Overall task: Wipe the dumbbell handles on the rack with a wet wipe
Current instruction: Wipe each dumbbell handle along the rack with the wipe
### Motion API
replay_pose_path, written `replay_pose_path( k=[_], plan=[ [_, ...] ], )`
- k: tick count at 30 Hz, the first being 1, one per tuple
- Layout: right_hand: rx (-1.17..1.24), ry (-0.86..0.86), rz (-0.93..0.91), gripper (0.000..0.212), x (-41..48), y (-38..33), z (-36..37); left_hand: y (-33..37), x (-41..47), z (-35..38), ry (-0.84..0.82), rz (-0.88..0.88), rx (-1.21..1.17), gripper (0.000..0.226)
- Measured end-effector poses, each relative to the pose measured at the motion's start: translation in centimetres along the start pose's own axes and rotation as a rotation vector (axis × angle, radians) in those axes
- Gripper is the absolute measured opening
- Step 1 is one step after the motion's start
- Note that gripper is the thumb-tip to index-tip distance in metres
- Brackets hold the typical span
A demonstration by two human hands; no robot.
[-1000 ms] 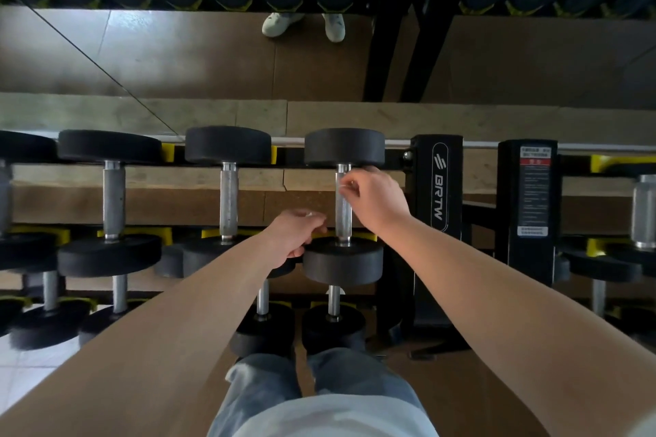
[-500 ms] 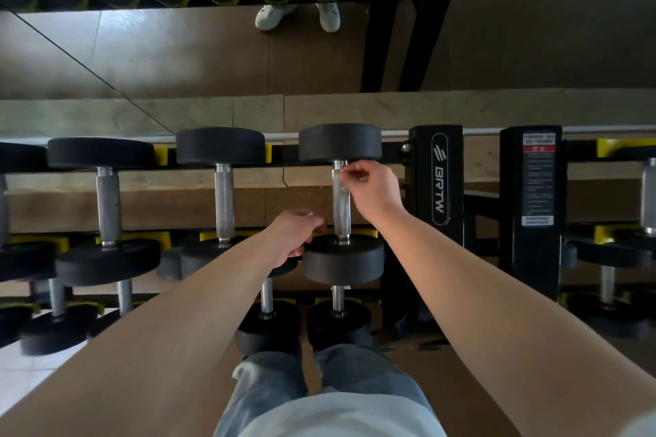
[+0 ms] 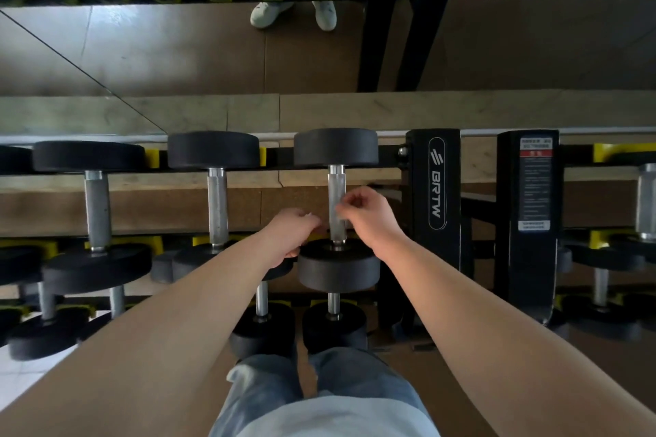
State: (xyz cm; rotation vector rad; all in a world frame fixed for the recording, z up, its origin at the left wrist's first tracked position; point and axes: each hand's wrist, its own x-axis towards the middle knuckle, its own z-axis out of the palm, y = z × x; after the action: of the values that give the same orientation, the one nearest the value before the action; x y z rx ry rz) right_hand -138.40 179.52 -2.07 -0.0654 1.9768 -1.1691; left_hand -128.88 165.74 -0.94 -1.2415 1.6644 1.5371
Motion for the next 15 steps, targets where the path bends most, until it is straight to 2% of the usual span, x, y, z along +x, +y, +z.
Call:
replay_pose_path(
  k=[3,7,10,13,15],
  plan=[
    [0.191,0.056,0.053,0.013,1.3,-1.0,0.2,0.4,0.0,-0.1,-0.001,0.017,-0.032,0.018],
    [0.182,0.045,0.084,0.029,1.3,-0.6,-0.3,0.3,0.6,0.0,0.006,0.000,-0.020,0.022],
    [0.011,0.006,0.100,0.023,0.1,1.3,-1.3,0.1,1.1,0.3,-0.005,0.003,-0.022,0.027],
    [-0.282,-0.140,0.080,0.022,-1.1,2.6,-2.2,-0.1,1.3,0.5,-0.002,-0.005,-0.018,0.027],
    [-0.406,-0.174,0.061,0.021,-1.0,2.9,-2.3,0.0,1.5,0.5,-0.001,-0.009,-0.024,0.028]
  ],
)
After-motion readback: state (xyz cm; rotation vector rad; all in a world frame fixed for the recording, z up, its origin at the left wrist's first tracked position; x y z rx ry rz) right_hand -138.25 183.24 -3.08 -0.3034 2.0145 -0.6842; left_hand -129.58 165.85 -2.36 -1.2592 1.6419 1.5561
